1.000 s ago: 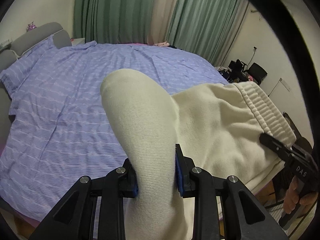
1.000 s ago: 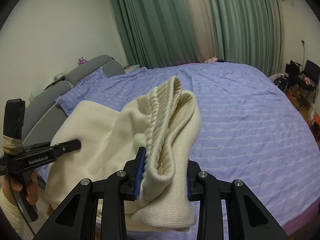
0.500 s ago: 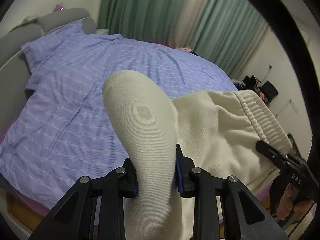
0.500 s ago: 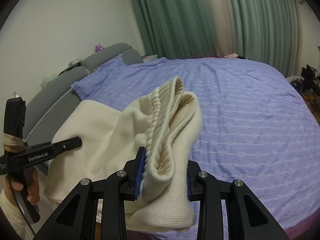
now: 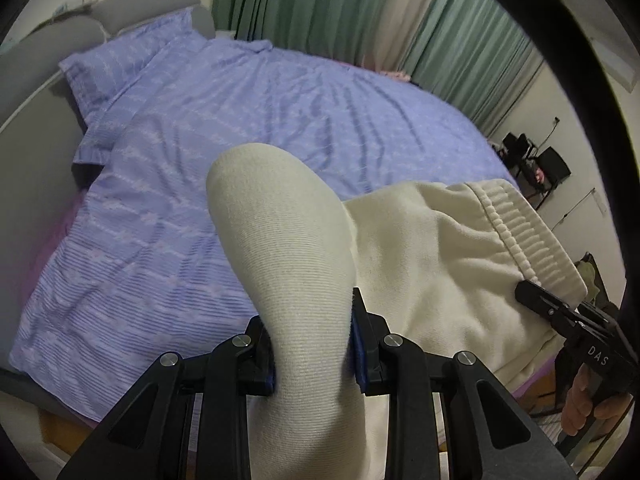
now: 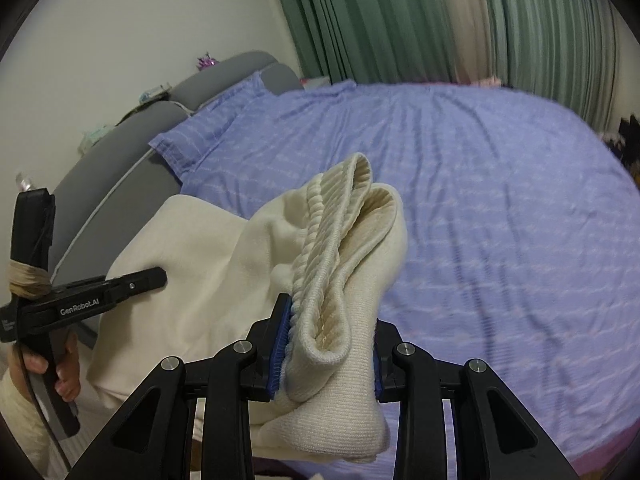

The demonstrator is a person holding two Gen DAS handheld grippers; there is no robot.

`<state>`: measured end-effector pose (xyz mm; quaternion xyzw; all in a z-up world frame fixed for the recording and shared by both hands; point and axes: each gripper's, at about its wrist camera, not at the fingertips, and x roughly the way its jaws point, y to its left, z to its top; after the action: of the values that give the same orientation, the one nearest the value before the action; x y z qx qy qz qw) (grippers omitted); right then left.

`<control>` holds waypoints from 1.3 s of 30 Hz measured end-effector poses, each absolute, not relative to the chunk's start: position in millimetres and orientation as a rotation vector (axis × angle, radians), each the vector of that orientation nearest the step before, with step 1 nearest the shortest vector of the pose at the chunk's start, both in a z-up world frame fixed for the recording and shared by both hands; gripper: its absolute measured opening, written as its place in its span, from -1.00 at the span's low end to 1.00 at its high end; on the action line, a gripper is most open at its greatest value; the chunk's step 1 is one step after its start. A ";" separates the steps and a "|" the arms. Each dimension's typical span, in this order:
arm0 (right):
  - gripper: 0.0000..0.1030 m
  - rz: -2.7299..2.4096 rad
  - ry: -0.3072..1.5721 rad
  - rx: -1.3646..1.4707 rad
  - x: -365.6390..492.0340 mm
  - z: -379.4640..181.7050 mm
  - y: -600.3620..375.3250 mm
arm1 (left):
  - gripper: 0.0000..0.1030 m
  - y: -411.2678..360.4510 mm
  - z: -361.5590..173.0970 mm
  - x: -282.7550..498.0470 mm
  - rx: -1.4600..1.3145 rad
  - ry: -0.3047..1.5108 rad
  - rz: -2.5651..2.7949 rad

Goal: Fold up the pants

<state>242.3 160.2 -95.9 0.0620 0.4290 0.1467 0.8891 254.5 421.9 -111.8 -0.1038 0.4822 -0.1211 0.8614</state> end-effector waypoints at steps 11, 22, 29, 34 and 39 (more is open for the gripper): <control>-0.37 0.306 1.031 0.098 327.5 -172.7 259.9 | -0.46 506.1 -176.5 354.4 -0.115 1.096 -0.286; -0.37 0.231 1.134 0.063 412.7 -247.0 297.5 | -0.45 521.2 -258.2 454.0 -0.033 1.176 -0.233; -0.36 0.187 1.289 0.080 426.3 -306.1 295.5 | -0.43 536.1 -324.5 465.8 -0.019 1.324 -0.166; -0.10 0.164 1.376 0.055 413.4 -327.4 291.0 | -0.23 544.6 -343.6 450.2 -0.030 1.363 -0.113; 0.26 0.056 1.308 -0.035 402.7 -303.8 274.9 | 0.02 534.8 -317.4 436.4 0.106 1.294 -0.003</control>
<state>402.7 274.9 -303.8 -0.0163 0.6083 0.0260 0.7931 436.4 534.8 -317.4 0.0493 0.6023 -0.0014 0.7967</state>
